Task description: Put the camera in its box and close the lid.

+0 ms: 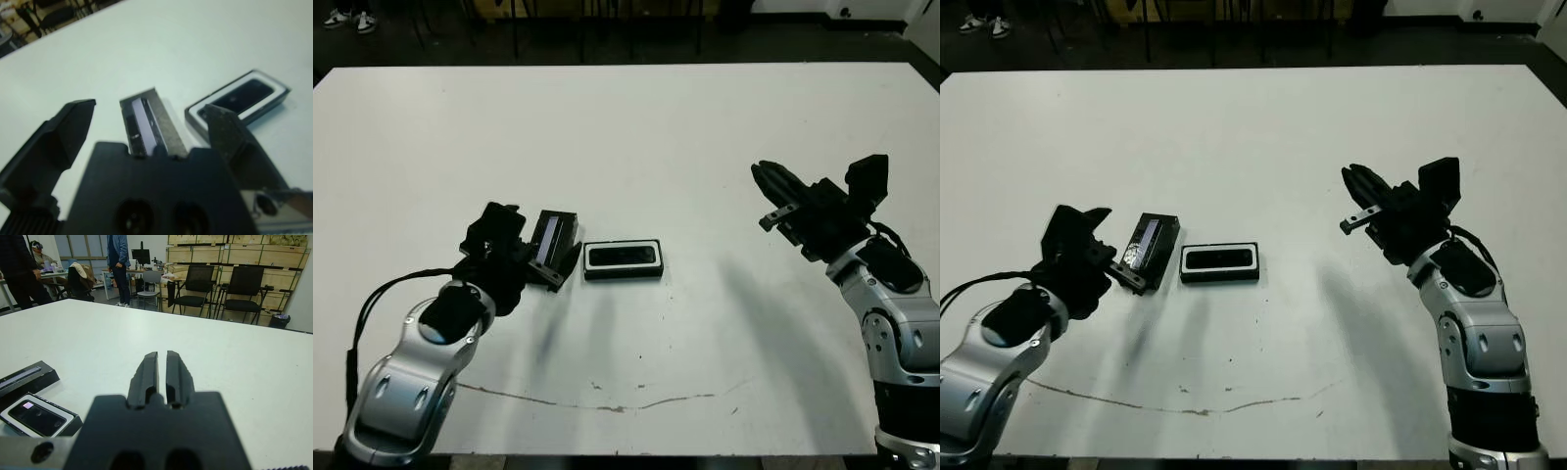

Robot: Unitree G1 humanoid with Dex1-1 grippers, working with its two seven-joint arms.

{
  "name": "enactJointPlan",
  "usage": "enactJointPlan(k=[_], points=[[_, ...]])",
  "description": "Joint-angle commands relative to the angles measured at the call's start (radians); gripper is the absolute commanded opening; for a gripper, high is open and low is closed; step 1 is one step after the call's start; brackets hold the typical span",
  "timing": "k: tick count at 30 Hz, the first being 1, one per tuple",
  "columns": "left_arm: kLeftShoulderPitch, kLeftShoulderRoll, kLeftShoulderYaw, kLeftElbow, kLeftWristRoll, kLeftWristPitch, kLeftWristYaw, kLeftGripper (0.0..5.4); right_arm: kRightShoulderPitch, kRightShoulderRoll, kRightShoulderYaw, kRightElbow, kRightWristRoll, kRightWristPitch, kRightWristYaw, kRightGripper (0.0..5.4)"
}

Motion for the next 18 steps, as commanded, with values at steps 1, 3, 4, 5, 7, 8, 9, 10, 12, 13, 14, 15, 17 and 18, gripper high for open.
enactJointPlan(k=[1, 3, 4, 5, 7, 8, 9, 10, 12, 13, 14, 15, 17, 18], points=[[0.019, -0.047, -0.012, 0.031, 0.018, 0.015, 0.046, 5.39, 0.021, -0.003, -0.003, 0.005, 0.006, 0.022, -0.001, 0.0], [0.019, -0.086, -0.012, 0.032, 0.02, 0.03, 0.074, 5.39, 0.023, -0.003, -0.002, 0.007, 0.003, 0.013, 0.0, 0.0], [0.02, -0.099, -0.013, 0.034, 0.02, 0.033, 0.084, 5.39, 0.024, -0.004, -0.001, 0.007, 0.0, 0.008, 0.0, 0.0], [0.02, -0.113, -0.009, 0.036, 0.014, 0.039, 0.089, 5.39, 0.025, -0.004, -0.001, 0.003, -0.001, 0.014, -0.005, 0.0], [0.022, -0.14, 0.005, 0.037, 0.0, 0.048, 0.095, 5.39, 0.026, -0.003, -0.003, 0.001, 0.004, 0.018, -0.005, 0.0], [0.024, -0.149, 0.009, 0.037, -0.004, 0.051, 0.097, 5.39, 0.026, -0.003, -0.004, 0.005, 0.006, 0.013, 0.0, 0.0], [0.026, -0.154, 0.01, 0.037, -0.004, 0.052, 0.097, 5.39, 0.025, -0.004, -0.004, 0.007, 0.007, 0.012, 0.003, 0.0], [0.027, -0.155, 0.01, 0.037, -0.003, 0.052, 0.097, 5.39, 0.025, -0.006, -0.004, 0.008, 0.007, 0.013, 0.004, 0.0], [0.034, -0.162, 0.014, 0.041, -0.011, 0.043, 0.093, 5.39, 0.025, -0.007, -0.005, 0.008, 0.007, 0.013, 0.004, 0.0], [0.039, -0.168, 0.018, 0.041, -0.016, 0.04, 0.095, 5.39, 0.026, -0.008, -0.005, 0.004, 0.006, 0.016, 0.001, 0.0], [0.046, -0.177, 0.023, 0.04, -0.021, 0.037, 0.097, 5.39, 0.027, -0.008, -0.005, 0.001, 0.004, 0.017, -0.001, 0.0], [0.051, -0.182, 0.026, 0.04, -0.025, 0.034, 0.098, 5.39, 0.027, -0.009, -0.004, 0.0, 0.003, 0.017, -0.002, 0.0], [0.06, -0.187, 0.029, 0.041, -0.025, 0.022, 0.098, 5.39, 0.027, -0.008, -0.006, 0.001, 0.007, 0.016, 0.001, 0.0], [0.064, -0.188, 0.028, 0.041, -0.023, 0.017, 0.101, 5.39, 0.027, -0.006, -0.007, 0.001, 0.011, 0.018, 0.001, 0.0]])
